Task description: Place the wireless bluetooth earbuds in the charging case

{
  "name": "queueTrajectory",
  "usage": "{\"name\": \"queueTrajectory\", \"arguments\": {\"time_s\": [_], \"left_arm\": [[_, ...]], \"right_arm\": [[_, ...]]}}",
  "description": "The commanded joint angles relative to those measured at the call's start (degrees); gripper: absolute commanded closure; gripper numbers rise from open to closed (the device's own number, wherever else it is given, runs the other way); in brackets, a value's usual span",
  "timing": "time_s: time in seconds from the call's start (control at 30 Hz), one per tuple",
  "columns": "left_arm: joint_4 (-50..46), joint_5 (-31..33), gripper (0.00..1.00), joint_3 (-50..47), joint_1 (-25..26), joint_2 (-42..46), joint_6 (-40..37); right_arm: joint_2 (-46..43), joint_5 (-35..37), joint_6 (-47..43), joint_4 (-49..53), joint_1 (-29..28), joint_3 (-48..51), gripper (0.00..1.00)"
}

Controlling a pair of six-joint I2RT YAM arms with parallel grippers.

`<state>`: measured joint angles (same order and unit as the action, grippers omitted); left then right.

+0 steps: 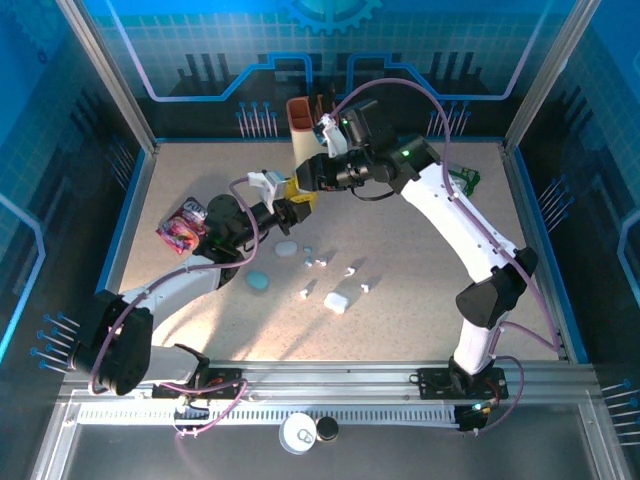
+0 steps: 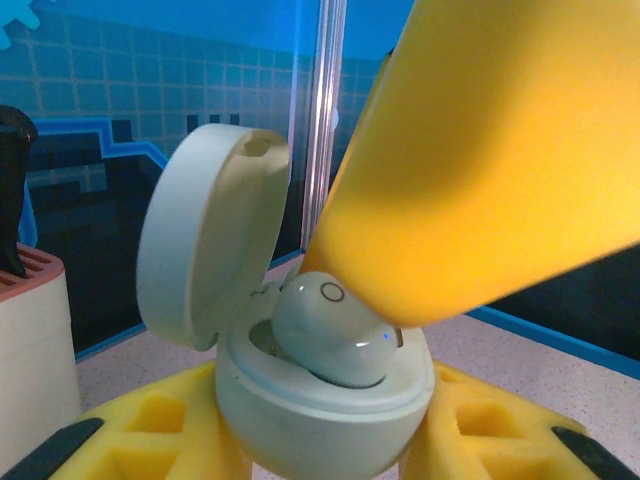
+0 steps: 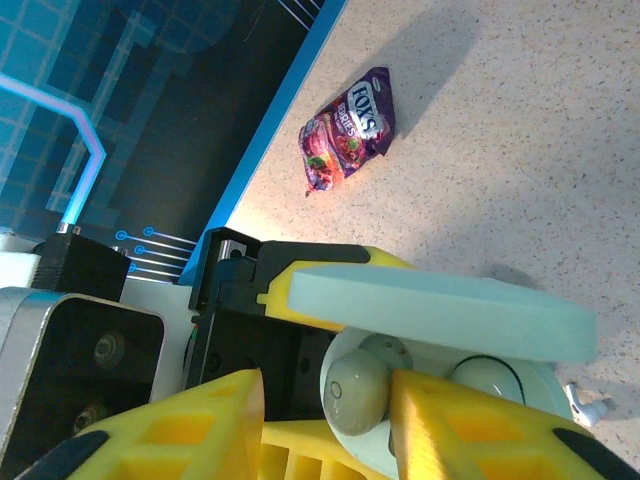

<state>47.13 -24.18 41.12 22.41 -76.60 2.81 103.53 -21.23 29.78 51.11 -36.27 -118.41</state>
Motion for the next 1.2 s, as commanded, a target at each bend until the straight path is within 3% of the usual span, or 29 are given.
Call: {"name": "queueTrajectory", "arguments": {"time_s": [0.0, 0.27, 0.77, 1.03, 1.13, 1.17], "left_arm": [[2.1, 0.5, 0.64, 1.9, 0.3, 2.3, -1.1], [0.6, -1.0, 0.65, 0.1, 0.3, 2.2, -2.3], [-2.7, -5.3, 0.64, -0.6, 0.3, 4.0, -5.0], [-3.2, -3.4, 0.64, 0.5, 0.2, 3.9, -2.8], [-2.7, -4.0, 0.64, 1.1, 0.3, 3.6, -2.2], [-2.3, -4.2, 0.64, 1.2, 0.3, 3.4, -1.9]], "right_arm": [[-1.8, 2.0, -0.3, 0.5, 0.9, 0.4, 0.6], [-3.2, -1.4, -2.7, -0.6, 1.6, -2.5, 0.59], [6.3, -1.8, -6.5, 7.4, 3.3, -13.6, 0.65], [2.3, -1.8, -7.4, 7.6, 3.4, -8.3, 0.66], [-0.8, -1.0, -4.1, 5.2, 4.2, -4.8, 0.66], [-2.3, -1.7, -1.4, 3.5, 5.0, -2.9, 0.62]]}}
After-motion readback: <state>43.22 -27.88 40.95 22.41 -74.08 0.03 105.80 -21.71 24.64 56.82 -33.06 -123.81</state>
